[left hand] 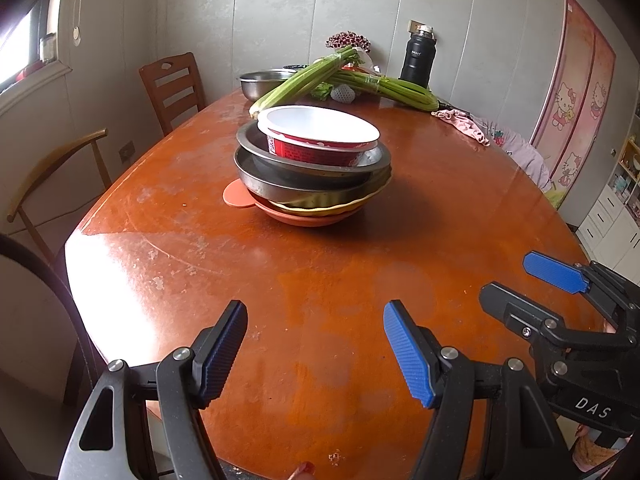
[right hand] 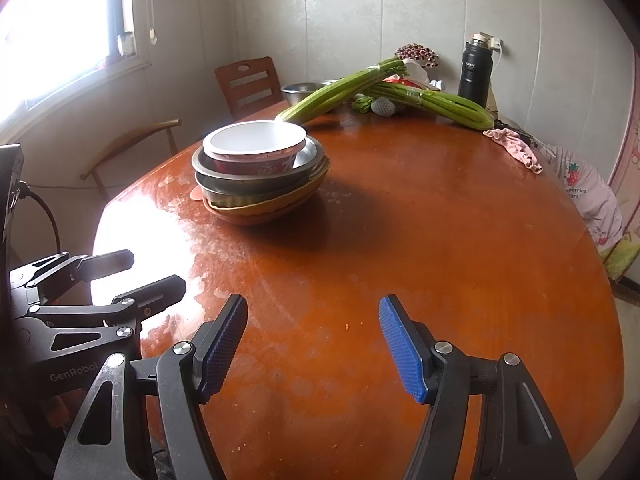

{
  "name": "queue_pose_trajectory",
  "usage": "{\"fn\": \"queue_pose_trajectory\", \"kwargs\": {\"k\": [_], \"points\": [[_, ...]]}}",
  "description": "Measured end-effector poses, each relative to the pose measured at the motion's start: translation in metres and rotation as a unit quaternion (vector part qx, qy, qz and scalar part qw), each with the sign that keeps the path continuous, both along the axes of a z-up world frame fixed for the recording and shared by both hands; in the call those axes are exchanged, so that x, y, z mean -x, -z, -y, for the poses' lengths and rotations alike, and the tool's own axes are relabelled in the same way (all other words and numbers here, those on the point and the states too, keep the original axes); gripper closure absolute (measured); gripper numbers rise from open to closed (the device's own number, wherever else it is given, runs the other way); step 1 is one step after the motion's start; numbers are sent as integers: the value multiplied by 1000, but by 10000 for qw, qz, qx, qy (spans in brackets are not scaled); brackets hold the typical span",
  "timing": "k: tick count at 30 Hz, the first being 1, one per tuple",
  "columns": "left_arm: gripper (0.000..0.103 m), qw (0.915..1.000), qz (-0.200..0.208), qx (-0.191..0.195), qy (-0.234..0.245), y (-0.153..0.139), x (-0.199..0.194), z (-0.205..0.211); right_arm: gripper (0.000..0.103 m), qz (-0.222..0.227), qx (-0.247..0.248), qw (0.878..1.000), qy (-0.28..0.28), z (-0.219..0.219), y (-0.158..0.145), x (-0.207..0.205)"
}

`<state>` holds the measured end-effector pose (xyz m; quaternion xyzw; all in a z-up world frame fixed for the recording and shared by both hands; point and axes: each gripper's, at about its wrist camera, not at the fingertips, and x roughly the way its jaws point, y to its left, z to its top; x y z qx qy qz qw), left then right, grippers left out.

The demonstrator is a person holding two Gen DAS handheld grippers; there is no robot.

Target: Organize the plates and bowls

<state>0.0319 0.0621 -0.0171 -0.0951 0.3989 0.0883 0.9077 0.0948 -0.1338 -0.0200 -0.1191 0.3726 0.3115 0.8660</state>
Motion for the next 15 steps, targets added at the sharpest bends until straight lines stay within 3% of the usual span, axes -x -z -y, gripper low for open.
{"fn": "queue_pose_trajectory", "kwargs": {"k": [15], "points": [[33, 10000, -42, -44, -30, 1, -1, -1, 33, -8, 14, 10000, -22, -1, 0, 2]]}}
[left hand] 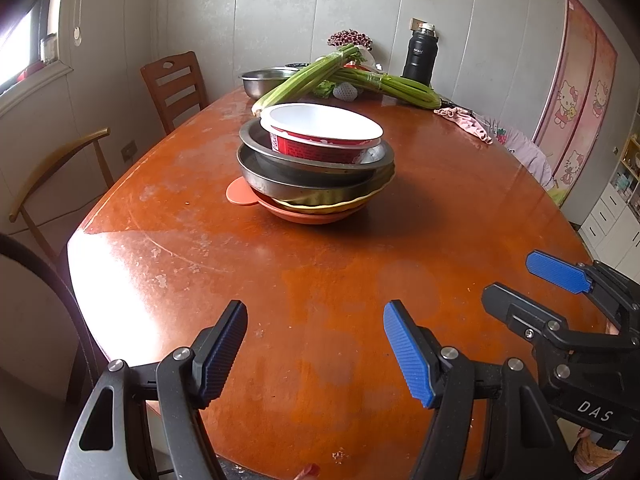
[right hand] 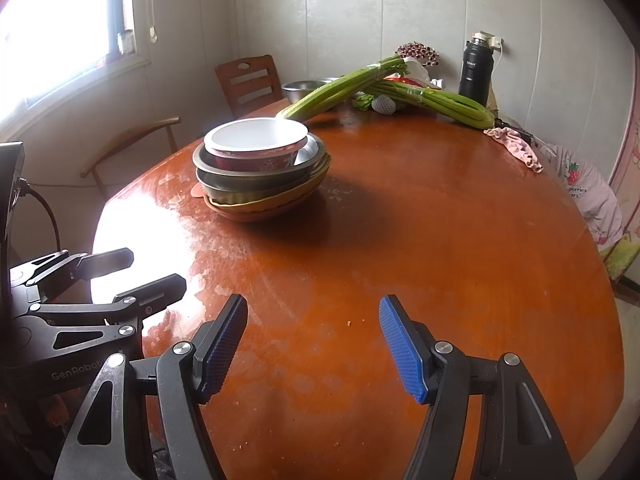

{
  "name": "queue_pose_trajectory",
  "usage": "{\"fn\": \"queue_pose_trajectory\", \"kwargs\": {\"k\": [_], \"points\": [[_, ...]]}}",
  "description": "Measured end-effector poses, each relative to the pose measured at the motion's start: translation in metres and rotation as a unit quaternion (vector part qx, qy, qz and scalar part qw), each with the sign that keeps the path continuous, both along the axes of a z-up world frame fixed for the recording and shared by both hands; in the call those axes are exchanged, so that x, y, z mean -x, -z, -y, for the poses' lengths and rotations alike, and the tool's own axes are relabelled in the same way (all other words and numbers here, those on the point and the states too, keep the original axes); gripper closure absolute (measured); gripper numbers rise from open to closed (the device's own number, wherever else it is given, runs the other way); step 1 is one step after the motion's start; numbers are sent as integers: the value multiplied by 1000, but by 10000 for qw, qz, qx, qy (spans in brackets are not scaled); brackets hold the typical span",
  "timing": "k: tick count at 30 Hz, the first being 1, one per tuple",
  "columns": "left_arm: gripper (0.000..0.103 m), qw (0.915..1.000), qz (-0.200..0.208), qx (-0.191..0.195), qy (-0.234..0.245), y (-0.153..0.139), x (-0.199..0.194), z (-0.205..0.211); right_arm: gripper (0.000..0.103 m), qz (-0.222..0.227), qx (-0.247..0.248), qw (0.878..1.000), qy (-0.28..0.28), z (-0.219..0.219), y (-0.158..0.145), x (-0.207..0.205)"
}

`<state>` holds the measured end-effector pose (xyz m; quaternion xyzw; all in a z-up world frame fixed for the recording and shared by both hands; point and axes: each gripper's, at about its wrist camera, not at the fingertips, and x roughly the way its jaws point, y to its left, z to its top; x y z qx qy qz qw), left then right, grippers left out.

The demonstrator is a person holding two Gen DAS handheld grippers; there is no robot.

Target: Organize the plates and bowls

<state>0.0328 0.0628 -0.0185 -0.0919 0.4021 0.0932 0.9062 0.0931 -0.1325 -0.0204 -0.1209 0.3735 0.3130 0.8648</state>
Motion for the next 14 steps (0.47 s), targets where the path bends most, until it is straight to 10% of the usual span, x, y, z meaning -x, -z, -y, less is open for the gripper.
{"fn": "queue_pose_trajectory", "kwargs": {"k": [14], "points": [[33, 9997, -5, 256, -11, -2, -12, -32, 33, -134, -39, 9999, 101, 11, 4, -14]]}}
